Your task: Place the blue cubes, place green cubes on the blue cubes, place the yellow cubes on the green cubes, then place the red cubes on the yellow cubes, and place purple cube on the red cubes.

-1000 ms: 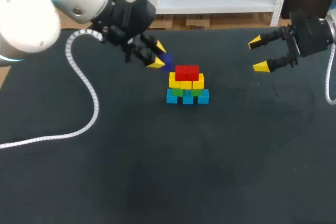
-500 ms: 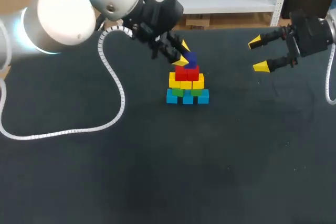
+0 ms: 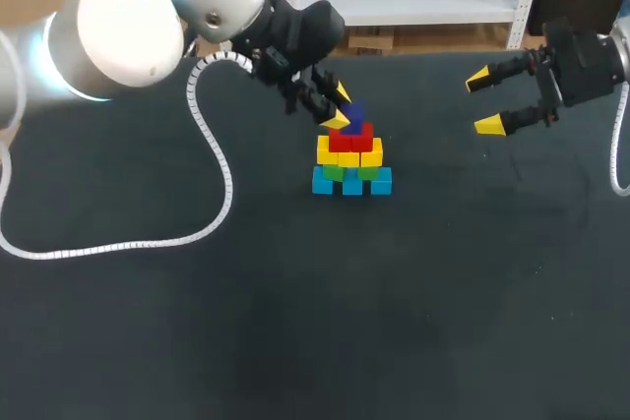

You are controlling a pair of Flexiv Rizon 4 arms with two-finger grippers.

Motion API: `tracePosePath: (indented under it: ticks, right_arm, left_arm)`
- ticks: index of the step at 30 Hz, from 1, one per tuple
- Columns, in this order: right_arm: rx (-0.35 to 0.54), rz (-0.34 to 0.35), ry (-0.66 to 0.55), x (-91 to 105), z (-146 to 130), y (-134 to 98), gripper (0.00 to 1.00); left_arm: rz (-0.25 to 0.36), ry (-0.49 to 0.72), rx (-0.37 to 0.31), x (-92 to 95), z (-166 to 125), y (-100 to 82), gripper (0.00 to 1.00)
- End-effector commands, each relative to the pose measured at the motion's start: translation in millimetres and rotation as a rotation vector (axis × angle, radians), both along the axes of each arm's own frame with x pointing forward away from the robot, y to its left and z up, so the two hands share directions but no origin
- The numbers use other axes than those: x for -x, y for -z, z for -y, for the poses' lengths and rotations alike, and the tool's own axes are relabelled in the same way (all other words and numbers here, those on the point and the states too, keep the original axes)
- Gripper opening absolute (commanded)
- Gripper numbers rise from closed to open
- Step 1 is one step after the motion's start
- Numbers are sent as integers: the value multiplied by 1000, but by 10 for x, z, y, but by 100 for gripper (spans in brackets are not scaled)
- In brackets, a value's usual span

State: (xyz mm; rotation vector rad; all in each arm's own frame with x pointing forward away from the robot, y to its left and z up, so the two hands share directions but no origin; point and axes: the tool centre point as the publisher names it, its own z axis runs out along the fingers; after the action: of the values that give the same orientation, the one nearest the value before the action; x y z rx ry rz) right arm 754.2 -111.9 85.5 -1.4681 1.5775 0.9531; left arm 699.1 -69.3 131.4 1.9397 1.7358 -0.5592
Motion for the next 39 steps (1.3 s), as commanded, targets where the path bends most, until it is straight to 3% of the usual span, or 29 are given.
tracePosePath:
  ticks: [1,39]
  right_arm:
    - [0,1,0,1,-1,-1,100]
    - [0,1,0,1,-1,-1,100]
  left_arm:
    - [1,-2,-1,6,-7,8,0]
    - [-19,15,-7,-117,19,102,0]
